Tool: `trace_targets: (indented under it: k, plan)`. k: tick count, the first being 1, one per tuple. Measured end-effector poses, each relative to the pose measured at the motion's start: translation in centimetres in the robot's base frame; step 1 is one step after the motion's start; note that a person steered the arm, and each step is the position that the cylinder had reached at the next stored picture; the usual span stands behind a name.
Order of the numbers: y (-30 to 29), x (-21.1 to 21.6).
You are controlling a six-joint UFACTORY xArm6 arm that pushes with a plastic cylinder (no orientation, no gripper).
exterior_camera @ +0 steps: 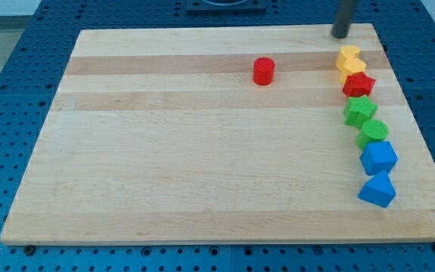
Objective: Move the yellow heart into the red circle
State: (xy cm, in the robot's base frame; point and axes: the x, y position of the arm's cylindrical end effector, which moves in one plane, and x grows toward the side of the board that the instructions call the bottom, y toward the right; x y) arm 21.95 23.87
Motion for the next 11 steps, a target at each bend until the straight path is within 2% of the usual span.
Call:
trace_targets:
  k: [2,3,4,5,8,11]
  plan:
    - [5.0,2.6]
    - [5.0,3.2]
    - [4.9,7.0]
    - [4.6,7.2]
    - [-1.5,7.2]
    - [-9.8,9.6]
